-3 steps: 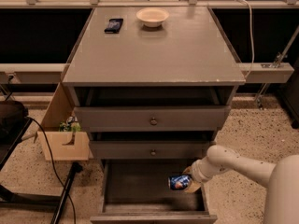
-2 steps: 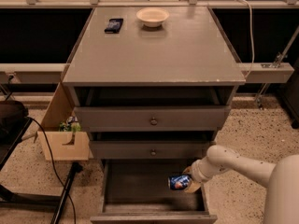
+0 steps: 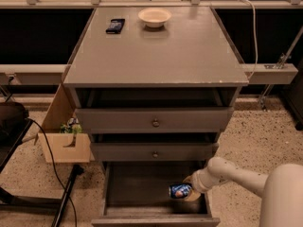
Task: Place pepsi can into bottom drawer
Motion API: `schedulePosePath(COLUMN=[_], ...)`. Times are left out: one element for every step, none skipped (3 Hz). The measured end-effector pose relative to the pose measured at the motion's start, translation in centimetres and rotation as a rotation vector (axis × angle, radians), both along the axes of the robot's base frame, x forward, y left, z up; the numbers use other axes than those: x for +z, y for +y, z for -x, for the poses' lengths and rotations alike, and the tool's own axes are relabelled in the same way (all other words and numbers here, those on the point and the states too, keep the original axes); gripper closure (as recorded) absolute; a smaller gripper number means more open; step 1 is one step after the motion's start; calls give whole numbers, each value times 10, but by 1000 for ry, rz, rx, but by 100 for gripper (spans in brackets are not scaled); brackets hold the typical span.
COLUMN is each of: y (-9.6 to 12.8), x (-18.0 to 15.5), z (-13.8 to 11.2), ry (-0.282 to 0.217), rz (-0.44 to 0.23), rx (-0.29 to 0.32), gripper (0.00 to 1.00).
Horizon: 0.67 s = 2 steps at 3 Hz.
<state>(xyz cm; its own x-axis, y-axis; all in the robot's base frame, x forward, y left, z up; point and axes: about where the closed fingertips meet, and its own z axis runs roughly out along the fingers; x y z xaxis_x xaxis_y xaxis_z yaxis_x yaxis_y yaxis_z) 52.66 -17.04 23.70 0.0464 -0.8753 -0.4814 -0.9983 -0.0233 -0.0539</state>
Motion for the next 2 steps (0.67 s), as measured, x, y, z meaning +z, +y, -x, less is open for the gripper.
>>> schedulePosePath(y=[3, 6], x=[-23, -55], z=[1, -2], ry=[-5, -9], rz=[-21, -37], rx=[1, -10], gripper=[100, 100])
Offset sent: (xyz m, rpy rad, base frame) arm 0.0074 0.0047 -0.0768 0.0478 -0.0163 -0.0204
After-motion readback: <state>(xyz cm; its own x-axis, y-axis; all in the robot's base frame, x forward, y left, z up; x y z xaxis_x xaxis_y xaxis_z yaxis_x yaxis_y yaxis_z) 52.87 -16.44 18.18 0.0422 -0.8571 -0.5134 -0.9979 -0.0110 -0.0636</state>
